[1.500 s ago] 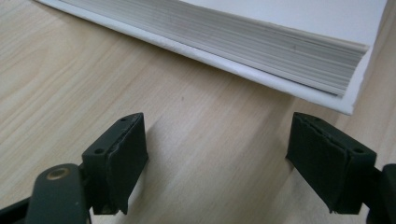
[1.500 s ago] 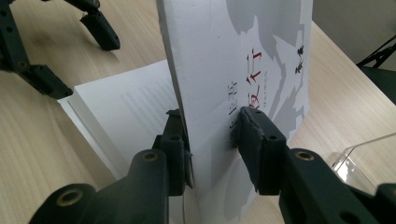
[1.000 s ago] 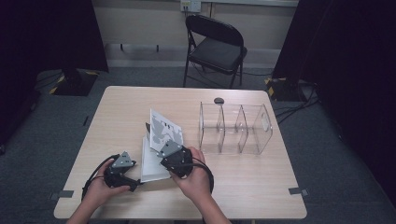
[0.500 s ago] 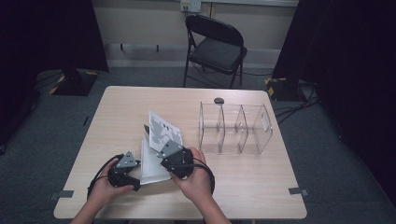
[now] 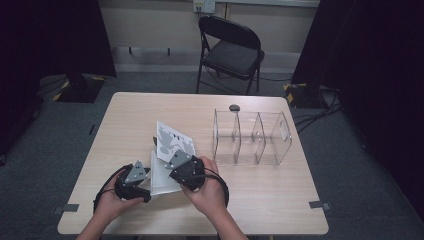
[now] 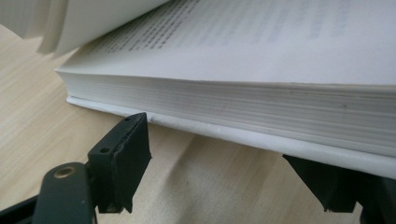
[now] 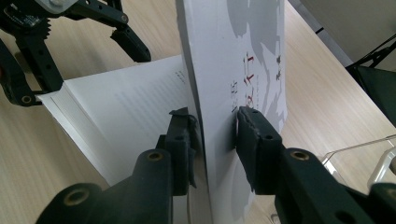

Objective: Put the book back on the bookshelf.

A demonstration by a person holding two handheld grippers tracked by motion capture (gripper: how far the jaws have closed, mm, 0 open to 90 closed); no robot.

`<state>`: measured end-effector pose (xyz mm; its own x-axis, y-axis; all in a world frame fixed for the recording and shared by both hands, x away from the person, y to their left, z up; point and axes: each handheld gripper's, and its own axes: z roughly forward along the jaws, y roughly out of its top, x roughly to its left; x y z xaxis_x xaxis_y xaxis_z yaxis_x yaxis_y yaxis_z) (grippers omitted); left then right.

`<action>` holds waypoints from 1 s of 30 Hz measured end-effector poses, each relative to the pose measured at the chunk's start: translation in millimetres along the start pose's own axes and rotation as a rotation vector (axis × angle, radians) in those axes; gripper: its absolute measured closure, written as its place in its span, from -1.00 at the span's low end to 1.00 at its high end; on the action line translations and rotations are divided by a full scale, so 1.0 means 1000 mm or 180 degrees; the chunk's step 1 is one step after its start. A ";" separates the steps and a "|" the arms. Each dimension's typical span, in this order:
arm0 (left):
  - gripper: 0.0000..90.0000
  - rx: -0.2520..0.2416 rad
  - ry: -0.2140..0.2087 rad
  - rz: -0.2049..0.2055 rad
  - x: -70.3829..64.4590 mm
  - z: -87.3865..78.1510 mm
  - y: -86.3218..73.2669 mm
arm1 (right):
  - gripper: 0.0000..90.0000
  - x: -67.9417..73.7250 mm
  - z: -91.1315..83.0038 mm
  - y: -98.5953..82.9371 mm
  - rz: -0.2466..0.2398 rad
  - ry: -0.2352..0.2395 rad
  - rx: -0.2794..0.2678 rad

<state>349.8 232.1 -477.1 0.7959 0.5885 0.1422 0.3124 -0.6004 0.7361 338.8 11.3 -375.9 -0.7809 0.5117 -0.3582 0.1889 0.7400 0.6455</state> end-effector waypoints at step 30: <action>-0.46 -0.0177 0.0152 0.0492 -0.017 -0.021 0.029 | 0.47 -0.009 -0.012 0.010 -0.0079 0.0084 0.0047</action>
<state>334.6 216.3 -443.8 0.8064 0.5172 0.2868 0.1580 -0.6557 0.7383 340.2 8.8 -358.1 -0.8008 0.4815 -0.3561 0.1778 0.7590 0.6264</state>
